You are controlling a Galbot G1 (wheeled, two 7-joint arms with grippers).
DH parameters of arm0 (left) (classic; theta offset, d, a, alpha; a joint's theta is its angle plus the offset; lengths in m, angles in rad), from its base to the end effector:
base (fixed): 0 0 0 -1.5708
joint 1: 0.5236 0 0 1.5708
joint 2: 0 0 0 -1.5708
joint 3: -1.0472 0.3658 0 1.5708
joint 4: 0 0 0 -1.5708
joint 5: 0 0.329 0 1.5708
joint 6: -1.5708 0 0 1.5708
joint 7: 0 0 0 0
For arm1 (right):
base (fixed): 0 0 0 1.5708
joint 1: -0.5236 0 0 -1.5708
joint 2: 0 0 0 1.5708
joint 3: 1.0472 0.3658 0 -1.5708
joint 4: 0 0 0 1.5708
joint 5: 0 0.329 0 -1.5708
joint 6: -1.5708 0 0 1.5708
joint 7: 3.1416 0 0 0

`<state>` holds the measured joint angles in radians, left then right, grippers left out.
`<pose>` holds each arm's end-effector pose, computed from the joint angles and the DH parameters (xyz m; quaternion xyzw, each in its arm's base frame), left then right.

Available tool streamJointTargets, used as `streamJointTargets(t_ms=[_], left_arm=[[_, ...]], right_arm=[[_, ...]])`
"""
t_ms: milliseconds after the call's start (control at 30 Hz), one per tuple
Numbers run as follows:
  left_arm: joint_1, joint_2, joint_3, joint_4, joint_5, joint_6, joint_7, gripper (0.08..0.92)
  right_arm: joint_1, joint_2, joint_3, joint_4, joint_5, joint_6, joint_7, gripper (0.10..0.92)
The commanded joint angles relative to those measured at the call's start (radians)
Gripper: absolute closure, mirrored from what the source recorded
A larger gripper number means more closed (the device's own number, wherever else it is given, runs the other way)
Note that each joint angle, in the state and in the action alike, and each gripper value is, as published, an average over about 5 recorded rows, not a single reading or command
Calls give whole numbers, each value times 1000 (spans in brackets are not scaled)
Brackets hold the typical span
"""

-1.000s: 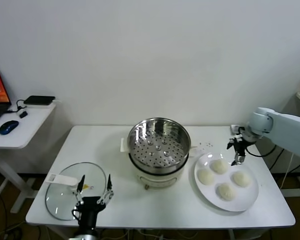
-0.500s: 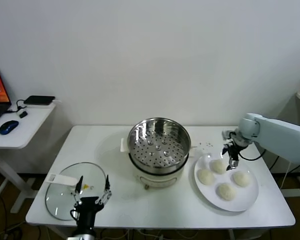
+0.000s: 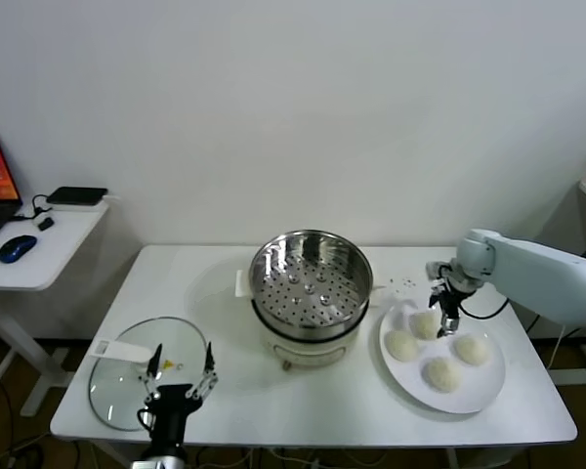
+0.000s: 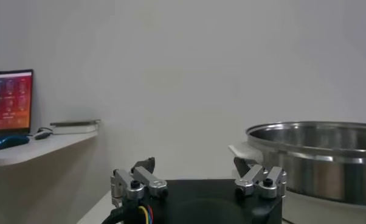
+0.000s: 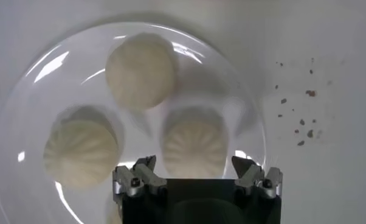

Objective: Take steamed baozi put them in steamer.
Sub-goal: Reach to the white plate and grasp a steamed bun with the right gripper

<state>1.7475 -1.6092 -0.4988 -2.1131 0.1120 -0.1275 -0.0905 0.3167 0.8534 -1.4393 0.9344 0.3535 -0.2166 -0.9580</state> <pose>0.0894 -0.0145 -0.3311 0.0398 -0.9986 -0.0334 0.0135 0.5505 -0.1848 -0.2189 0.4681 -0.5416 0.4959 0.4916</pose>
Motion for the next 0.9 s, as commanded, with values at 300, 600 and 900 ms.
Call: streamJointTargets(t_ms=[300, 600, 900], left_arm=[[-6, -24, -2, 4, -3, 2, -2, 177], [-10, -22, -6, 5, -6, 3, -2, 177], [-7, -24, -6, 1, -3, 1, -3, 177]], right_arm=[[-31, 17, 26, -33, -13, 2, 6, 203], [-28, 10, 23, -13, -16, -3, 8, 269], [-24, 8, 25, -12, -36, -2, 26, 377]])
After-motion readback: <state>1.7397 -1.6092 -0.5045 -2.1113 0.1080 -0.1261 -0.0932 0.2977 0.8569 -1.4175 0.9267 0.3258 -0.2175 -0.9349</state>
